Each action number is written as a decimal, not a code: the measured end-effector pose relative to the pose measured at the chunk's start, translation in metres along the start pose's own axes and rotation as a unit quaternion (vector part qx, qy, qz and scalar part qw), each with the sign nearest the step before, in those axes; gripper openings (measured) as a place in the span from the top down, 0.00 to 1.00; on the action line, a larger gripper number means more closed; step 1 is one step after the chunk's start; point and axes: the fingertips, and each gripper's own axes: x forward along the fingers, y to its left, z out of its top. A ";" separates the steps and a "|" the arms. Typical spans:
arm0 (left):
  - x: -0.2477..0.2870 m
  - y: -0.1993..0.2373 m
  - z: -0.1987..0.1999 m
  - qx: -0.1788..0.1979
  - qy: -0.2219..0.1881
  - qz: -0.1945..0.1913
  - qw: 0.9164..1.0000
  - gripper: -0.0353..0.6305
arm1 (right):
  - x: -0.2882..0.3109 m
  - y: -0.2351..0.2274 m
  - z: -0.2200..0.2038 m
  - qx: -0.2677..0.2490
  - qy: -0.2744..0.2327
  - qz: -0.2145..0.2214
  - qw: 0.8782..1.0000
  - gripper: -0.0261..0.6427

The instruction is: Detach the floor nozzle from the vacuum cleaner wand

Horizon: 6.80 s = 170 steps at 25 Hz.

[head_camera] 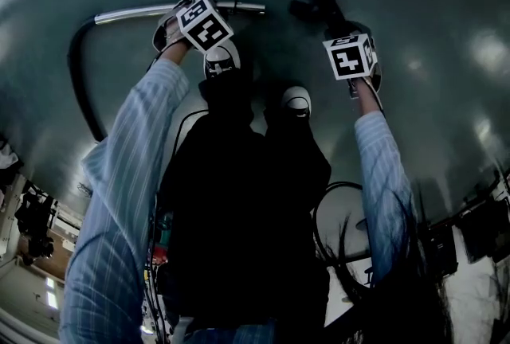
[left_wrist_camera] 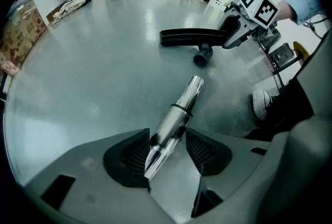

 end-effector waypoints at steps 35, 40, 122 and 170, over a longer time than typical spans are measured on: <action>-0.262 -0.127 0.031 -0.189 -0.109 -0.066 0.974 0.64 | -0.295 0.116 0.035 0.218 -0.081 0.154 0.960 0.67; -0.294 -0.175 0.073 -0.191 -0.130 -0.086 0.969 0.64 | -0.337 0.111 0.016 0.238 -0.089 0.149 0.956 0.82; -0.679 -0.640 -0.176 -0.322 -0.489 0.078 0.807 0.92 | -0.737 0.448 -0.280 0.121 -0.293 0.121 0.941 0.90; -0.655 -0.898 -0.238 -0.389 -0.519 0.104 0.754 0.92 | -0.750 0.516 -0.540 0.053 -0.280 0.180 0.942 0.91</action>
